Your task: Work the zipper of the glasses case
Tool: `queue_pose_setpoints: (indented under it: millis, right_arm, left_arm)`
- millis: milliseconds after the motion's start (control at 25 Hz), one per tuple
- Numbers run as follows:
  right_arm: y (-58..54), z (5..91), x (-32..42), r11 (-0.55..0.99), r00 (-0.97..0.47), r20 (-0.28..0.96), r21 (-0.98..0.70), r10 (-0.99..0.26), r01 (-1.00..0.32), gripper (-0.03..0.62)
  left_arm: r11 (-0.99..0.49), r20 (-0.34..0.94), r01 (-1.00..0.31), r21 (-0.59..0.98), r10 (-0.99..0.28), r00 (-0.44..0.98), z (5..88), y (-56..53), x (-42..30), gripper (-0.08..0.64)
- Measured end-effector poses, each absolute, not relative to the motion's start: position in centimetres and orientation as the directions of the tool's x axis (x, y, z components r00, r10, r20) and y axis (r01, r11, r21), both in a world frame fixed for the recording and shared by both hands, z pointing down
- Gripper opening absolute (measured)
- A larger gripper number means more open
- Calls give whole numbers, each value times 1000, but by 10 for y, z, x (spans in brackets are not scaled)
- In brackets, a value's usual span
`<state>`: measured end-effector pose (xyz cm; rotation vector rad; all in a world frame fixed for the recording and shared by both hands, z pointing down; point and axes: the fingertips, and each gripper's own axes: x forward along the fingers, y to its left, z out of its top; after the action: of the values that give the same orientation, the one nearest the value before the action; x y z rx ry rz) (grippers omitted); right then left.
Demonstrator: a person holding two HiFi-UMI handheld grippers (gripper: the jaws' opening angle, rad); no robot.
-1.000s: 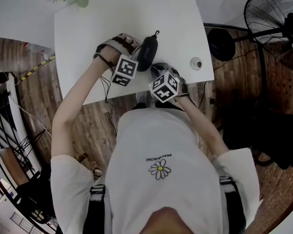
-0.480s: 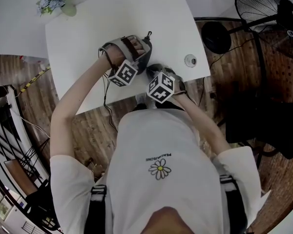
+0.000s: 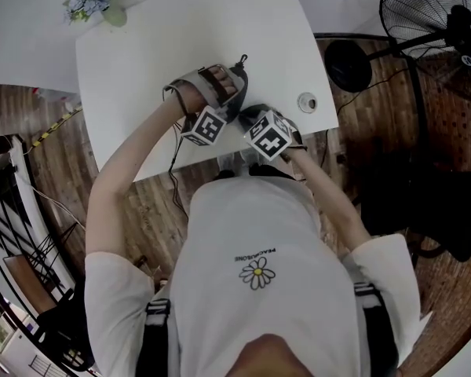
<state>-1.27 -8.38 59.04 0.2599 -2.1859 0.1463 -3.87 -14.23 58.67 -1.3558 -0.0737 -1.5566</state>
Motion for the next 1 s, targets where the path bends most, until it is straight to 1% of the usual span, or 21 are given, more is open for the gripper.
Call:
queue_pose_setpoints:
  millis: [40,120,240,280,320,360,440,600,640,720,880,1000]
  right_arm:
    - [-86,590,-14,972,-584,804,-31,-114,-233,25]
    - [-90,589,-17,982,-584,809,-42,-75,-183,99]
    - [-90,589,-20,998,-541,841,-31,-3,-52,101]
    - [-89,588,-21,999,-538,843,-29,14,-19,93]
    - [-87,588,-21,1000,-538,843,-27,23,1,57]
    - [-85,587,-20,1000,-539,842,-19,20,7,27]
    - [-85,585,-18,1000,-542,840,11,-15,-12,26]
    - [-84,574,-12,994,-551,829,56,-97,-90,18]
    - [-82,573,-9,993,-548,829,74,-115,-97,8]
    - [-80,575,-7,990,-535,833,106,-142,-97,8]
    - [-80,581,-8,987,-516,842,121,-158,-106,8]
    - [-75,579,-9,990,-516,845,123,-139,-65,7]
  left_arm:
    - [-472,757,693,-545,-633,164,586,-142,-39,388]
    - [-471,754,693,-546,-636,162,585,-142,-38,387]
    - [-474,756,697,-538,-637,151,586,-143,-39,387]
    - [-476,757,696,-537,-637,148,586,-143,-39,387]
    - [-480,758,694,-536,-636,145,586,-143,-39,387]
    - [-484,759,692,-536,-635,144,586,-144,-39,387]
    - [-494,761,683,-538,-633,141,586,-144,-39,387]
    - [-504,762,670,-544,-632,143,586,-144,-40,387]
    - [-502,761,673,-543,-632,143,586,-144,-40,387]
    - [-496,760,680,-539,-635,139,588,-143,-40,387]
    - [-488,759,690,-535,-636,138,587,-143,-40,387]
    - [-508,768,672,-539,-625,143,587,-144,-40,385]
